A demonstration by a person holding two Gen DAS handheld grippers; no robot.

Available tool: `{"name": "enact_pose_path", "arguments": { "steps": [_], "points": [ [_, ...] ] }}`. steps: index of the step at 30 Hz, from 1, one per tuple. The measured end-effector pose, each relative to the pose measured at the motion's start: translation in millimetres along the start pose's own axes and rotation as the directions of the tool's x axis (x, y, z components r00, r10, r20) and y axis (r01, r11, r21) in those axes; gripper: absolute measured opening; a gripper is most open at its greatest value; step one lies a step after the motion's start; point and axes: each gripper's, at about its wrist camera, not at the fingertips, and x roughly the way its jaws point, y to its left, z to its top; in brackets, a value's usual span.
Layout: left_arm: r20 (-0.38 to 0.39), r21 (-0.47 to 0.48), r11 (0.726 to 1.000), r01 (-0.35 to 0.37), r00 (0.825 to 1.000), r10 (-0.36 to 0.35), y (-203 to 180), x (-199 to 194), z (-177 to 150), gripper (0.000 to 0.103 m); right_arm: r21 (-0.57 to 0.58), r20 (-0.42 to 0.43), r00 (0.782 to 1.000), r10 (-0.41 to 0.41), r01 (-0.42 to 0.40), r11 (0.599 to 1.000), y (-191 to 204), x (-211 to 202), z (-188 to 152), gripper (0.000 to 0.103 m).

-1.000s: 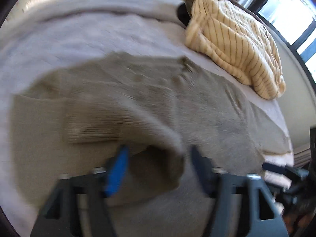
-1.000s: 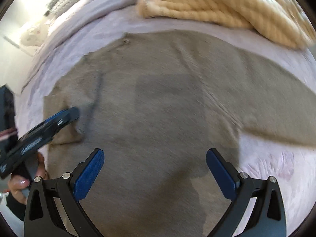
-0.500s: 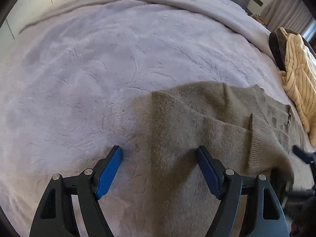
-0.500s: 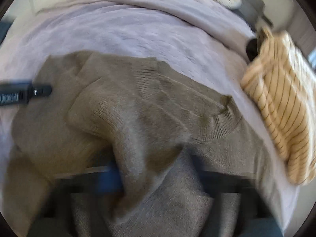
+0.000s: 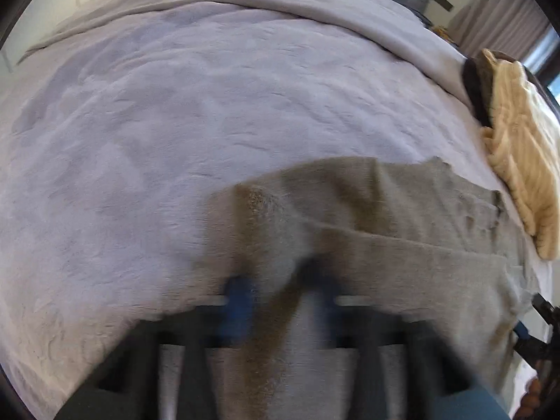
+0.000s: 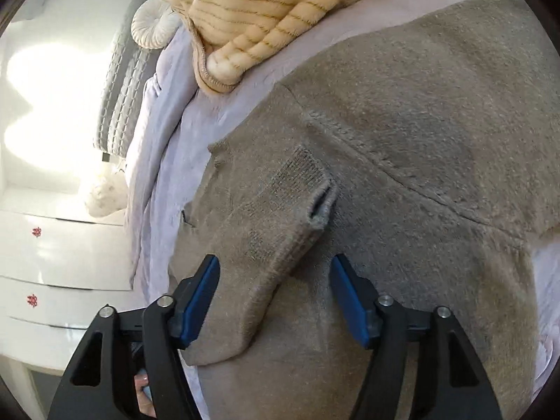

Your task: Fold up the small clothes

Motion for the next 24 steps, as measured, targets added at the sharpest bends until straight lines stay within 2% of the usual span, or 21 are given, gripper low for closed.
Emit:
{"name": "enact_pose_path", "arguments": {
  "steps": [1,2,3,5,7,8,10,11,12,14,16,17,18,19,20,21,23,24],
  "points": [
    [0.012,0.003,1.000,-0.009,1.000,0.009,-2,-3,2,0.016,-0.018,-0.011,1.000,-0.027,0.027,0.999,5,5,3,0.068],
    [0.032,0.008,1.000,-0.011,0.999,0.011,-4,-9,4,0.012,-0.051,-0.016,0.998,-0.059,0.058,0.997,14,11,8,0.035],
    [0.057,0.003,1.000,-0.010,0.998,0.010,-2,-16,6,0.012,-0.087,-0.019,0.997,-0.074,0.072,0.994,23,13,8,0.008],
    [0.098,-0.019,1.000,-0.011,0.995,0.013,6,-25,10,0.012,-0.189,0.015,0.998,-0.066,0.067,0.980,42,8,12,0.008],
    [0.091,-0.050,0.999,-0.019,0.996,0.024,18,-24,14,0.012,-0.266,0.058,0.995,-0.083,0.095,0.959,50,3,12,0.008],
    [0.084,-0.053,0.998,-0.047,0.995,0.051,23,-20,17,0.012,-0.284,0.068,0.992,-0.105,0.121,0.951,51,3,12,0.008],
    [0.089,-0.037,0.992,-0.120,0.988,0.123,28,-15,15,0.012,-0.261,0.064,0.979,-0.191,0.201,0.944,34,5,11,0.008],
    [0.089,-0.044,0.983,-0.181,0.979,0.184,32,-13,14,0.012,-0.224,0.043,0.974,-0.224,0.228,0.947,21,6,10,0.008],
    [0.081,-0.062,0.978,-0.201,0.975,0.206,39,-13,11,0.012,-0.168,0.023,0.976,-0.216,0.217,0.962,2,2,6,0.008],
    [0.069,-0.134,0.970,-0.204,0.974,0.214,55,-20,5,0.013,-0.109,0.026,0.983,-0.183,0.185,0.977,-15,-9,0,0.010],
    [0.050,-0.154,0.972,-0.178,0.981,0.187,64,-26,-3,0.016,-0.100,0.029,0.983,-0.180,0.182,0.978,-21,-20,-6,0.013],
    [0.042,-0.153,0.974,-0.164,0.984,0.172,67,-30,-9,0.039,-0.101,0.027,0.983,-0.181,0.183,0.978,-21,-21,-7,0.015],
    [0.039,-0.151,0.976,-0.158,0.985,0.166,68,-37,-16,0.073,-0.106,0.019,0.983,-0.183,0.184,0.977,-20,-23,-9,0.017],
    [0.056,-0.148,0.978,-0.150,0.986,0.159,67,-45,-23,0.081,-0.113,0.009,0.984,-0.178,0.178,0.978,-19,-25,-11,0.020],
    [0.085,-0.131,0.984,-0.125,0.987,0.136,64,-55,-32,0.081,-0.116,0.004,0.985,-0.171,0.170,0.979,-18,-27,-12,0.026],
    [0.084,-0.109,0.989,-0.097,0.991,0.106,60,-61,-39,0.081,-0.115,0.004,0.987,-0.158,0.157,0.981,-18,-29,-12,0.035],
    [0.060,-0.074,0.996,-0.051,0.997,0.055,51,-66,-50,0.081,-0.111,0.002,0.990,-0.140,0.139,0.984,-15,-23,-7,0.046],
    [0.049,-0.054,0.998,-0.033,0.998,0.035,44,-67,-57,0.081,-0.108,0.002,0.991,-0.136,0.136,0.985,-13,-20,-4,0.047]
  ]
}}
